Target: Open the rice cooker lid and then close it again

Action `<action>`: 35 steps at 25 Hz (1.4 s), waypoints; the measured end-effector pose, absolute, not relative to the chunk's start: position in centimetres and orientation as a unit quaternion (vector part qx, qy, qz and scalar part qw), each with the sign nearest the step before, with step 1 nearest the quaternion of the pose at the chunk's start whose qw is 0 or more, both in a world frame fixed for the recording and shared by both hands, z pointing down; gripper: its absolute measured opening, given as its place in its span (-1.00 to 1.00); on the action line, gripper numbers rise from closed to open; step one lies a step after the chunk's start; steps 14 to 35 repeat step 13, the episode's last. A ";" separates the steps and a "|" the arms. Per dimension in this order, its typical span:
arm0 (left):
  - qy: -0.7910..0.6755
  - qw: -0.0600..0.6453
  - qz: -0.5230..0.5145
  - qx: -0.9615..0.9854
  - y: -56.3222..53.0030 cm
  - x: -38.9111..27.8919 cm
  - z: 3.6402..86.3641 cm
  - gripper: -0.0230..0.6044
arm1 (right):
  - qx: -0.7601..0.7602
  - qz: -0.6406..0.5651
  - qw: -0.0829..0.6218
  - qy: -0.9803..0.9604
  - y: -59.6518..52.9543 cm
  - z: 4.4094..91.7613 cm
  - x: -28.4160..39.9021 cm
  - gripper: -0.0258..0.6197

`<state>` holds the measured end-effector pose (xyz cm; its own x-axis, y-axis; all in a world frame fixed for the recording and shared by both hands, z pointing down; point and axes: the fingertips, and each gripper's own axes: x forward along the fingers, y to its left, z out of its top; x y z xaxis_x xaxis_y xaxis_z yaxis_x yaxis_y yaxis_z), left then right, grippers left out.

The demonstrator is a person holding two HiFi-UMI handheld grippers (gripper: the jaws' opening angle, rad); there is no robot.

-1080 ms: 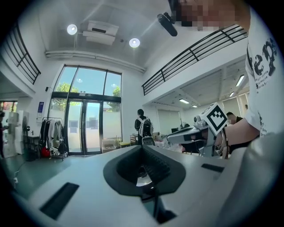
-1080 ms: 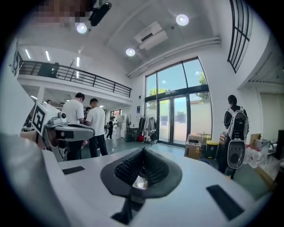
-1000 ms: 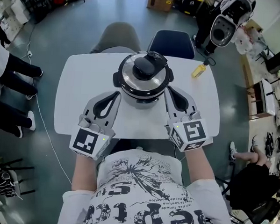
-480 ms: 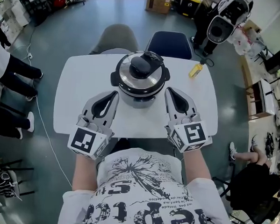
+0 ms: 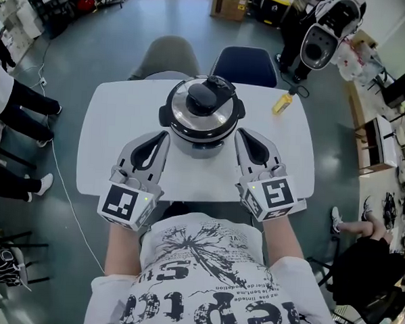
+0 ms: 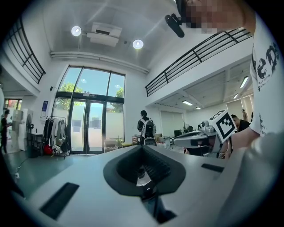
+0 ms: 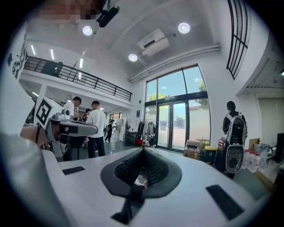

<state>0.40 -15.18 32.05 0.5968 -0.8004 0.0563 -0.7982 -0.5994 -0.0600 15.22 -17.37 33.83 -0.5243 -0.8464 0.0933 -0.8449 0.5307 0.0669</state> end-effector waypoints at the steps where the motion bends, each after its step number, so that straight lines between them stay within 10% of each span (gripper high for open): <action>1: 0.447 0.013 -0.040 -0.893 -15.2 0.4 32.1 -0.89 | 0.484 -0.009 0.059 -0.873 -17.4 33.9 15.1 -0.88; 35: 0.438 0.013 -0.045 -0.898 -15.2 0.8 33.0 -0.89 | 0.496 -0.016 0.063 -0.866 -17.4 34.7 15.6 -0.88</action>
